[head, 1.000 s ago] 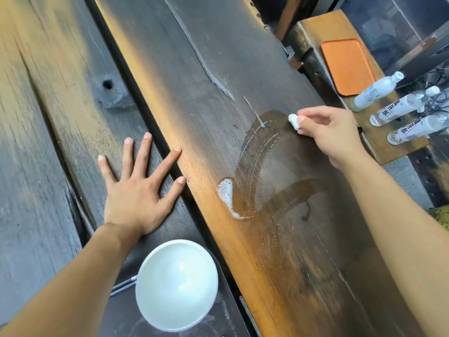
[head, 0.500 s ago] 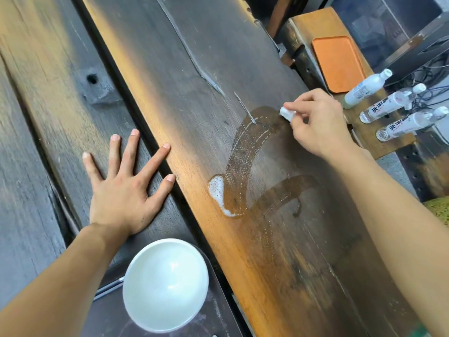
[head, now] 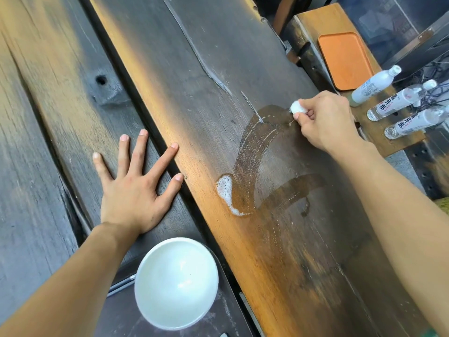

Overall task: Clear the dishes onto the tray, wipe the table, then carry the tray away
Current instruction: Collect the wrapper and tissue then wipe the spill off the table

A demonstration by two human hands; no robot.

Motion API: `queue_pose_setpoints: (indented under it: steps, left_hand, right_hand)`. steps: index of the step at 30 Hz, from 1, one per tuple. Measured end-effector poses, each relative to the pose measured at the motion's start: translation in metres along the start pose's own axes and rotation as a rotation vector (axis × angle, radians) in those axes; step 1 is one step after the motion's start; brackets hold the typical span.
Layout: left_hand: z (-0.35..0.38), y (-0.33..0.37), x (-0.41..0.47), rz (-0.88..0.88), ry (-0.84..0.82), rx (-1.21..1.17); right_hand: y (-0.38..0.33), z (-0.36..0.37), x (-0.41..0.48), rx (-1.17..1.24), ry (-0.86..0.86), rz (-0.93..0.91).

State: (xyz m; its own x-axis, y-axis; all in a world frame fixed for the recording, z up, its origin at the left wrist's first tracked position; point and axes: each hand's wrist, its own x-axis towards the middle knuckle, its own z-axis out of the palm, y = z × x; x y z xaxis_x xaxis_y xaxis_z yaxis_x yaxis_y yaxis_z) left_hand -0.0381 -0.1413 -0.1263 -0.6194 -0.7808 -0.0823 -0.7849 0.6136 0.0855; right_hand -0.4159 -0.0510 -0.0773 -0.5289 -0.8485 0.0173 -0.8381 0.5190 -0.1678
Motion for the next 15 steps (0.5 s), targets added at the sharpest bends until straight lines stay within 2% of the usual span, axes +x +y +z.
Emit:
queue_pose_setpoints:
  steps: [6,9,12,14,15]
  left_hand:
    - [0.001,-0.001,0.001,0.002,0.007,0.0]
    - [0.002,-0.001,0.0,0.006,0.012,0.0]
    - [0.003,-0.001,0.0,0.008,0.013,0.003]
    - [0.002,-0.001,0.0,0.005,0.014,0.003]
    - [0.002,-0.001,0.0,0.006,0.013,0.002]
  right_hand:
    - [-0.007,0.001,-0.009,0.129,0.027,0.012]
    - [-0.029,-0.003,-0.042,0.218,0.019,-0.196]
    - [-0.052,-0.005,-0.085,0.311,-0.16,-0.555]
    - [-0.053,-0.004,-0.093,0.373,-0.259,-0.617]
    - [-0.048,-0.006,-0.087,0.427,-0.208,-0.553]
